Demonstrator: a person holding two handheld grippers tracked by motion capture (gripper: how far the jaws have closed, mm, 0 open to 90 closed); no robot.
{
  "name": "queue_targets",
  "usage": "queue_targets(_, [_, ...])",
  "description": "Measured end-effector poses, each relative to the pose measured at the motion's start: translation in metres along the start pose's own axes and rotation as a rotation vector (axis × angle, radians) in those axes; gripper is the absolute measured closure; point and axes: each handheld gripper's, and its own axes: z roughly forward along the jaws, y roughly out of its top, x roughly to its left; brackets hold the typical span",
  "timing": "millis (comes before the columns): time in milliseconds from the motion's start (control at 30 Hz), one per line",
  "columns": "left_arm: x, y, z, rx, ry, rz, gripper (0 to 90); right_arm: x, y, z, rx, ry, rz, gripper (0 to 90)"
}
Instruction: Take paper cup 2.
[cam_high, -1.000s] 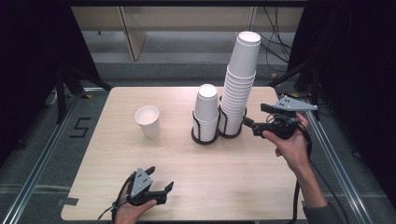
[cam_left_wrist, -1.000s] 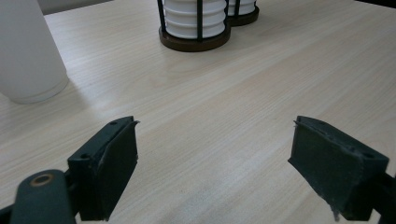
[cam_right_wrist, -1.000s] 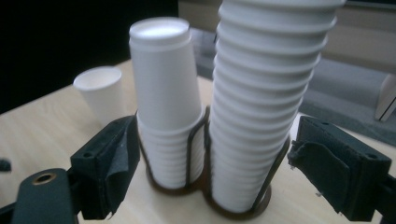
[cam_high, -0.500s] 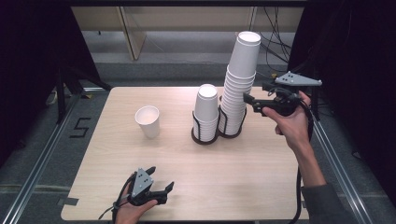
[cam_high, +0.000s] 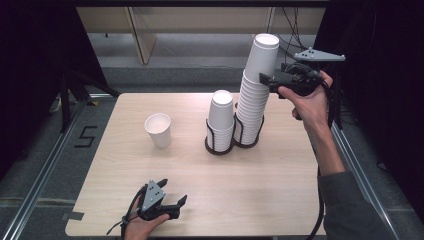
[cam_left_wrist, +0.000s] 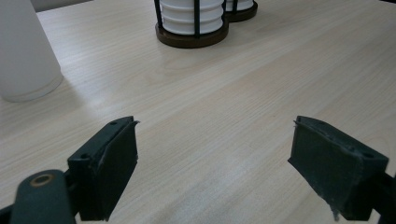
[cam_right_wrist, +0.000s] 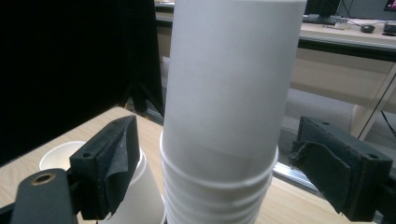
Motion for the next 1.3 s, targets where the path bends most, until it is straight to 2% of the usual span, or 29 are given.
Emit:
queue_targets(100, [0.000,0.000,0.001,-0.008,-0.008,0.001,14.3,0.000,0.005,0.008,-0.015,0.004,0.020,15.5])
queue_targets(133, [0.000,0.000,0.001,-0.010,-0.009,-0.001,14.4,-0.001,0.008,0.012,-0.011,-0.003,0.005,15.5])
queue_targets(200, [0.000,0.000,0.001,-0.010,-0.010,-0.003,14.3,0.000,0.009,0.015,-0.003,-0.005,0.010,15.5])
queue_targets(233, [0.000,0.000,0.001,-0.011,-0.009,-0.004,14.3,0.001,0.012,0.021,0.002,-0.026,0.000,15.3])
queue_targets(267, [0.000,0.000,0.001,-0.011,-0.010,-0.004,14.4,0.002,0.013,0.022,0.005,-0.030,0.015,15.2])
queue_targets(300, [-0.001,0.000,0.001,-0.011,-0.011,-0.005,14.4,0.000,0.014,0.025,0.003,-0.038,-0.006,15.1])
queue_targets(333, [-0.001,0.000,0.001,-0.011,-0.011,-0.005,14.4,0.000,0.014,0.025,0.003,-0.038,-0.006,15.1])
queue_targets(433, [-0.001,0.000,0.001,-0.004,-0.008,-0.001,14.4,-0.001,0.019,0.036,0.017,-0.047,0.017,15.1])
queue_targets(500, [-0.001,0.000,0.001,-0.004,-0.009,-0.001,14.4,-0.001,0.019,0.041,0.026,-0.055,0.009,14.6])
queue_targets(700, [-0.001,0.000,0.001,-0.017,-0.018,-0.007,14.4,-0.001,0.022,0.052,0.041,-0.067,0.026,14.5])
queue_targets(767, [-0.001,0.000,0.001,-0.013,-0.015,-0.003,14.4,-0.001,0.023,0.052,0.045,-0.075,0.018,14.9])
queue_targets(800, [-0.001,0.000,0.001,-0.013,-0.016,-0.003,14.4,0.000,0.024,0.052,0.051,-0.077,0.032,15.1])
queue_targets(933, [-0.002,0.000,0.000,-0.003,-0.010,0.000,14.4,0.001,0.029,0.049,0.023,-0.073,0.040,15.8])
queue_targets(1300, [-0.003,0.000,0.002,0.007,-0.014,0.007,14.4,0.009,0.055,0.037,-0.038,-0.121,0.033,16.0])
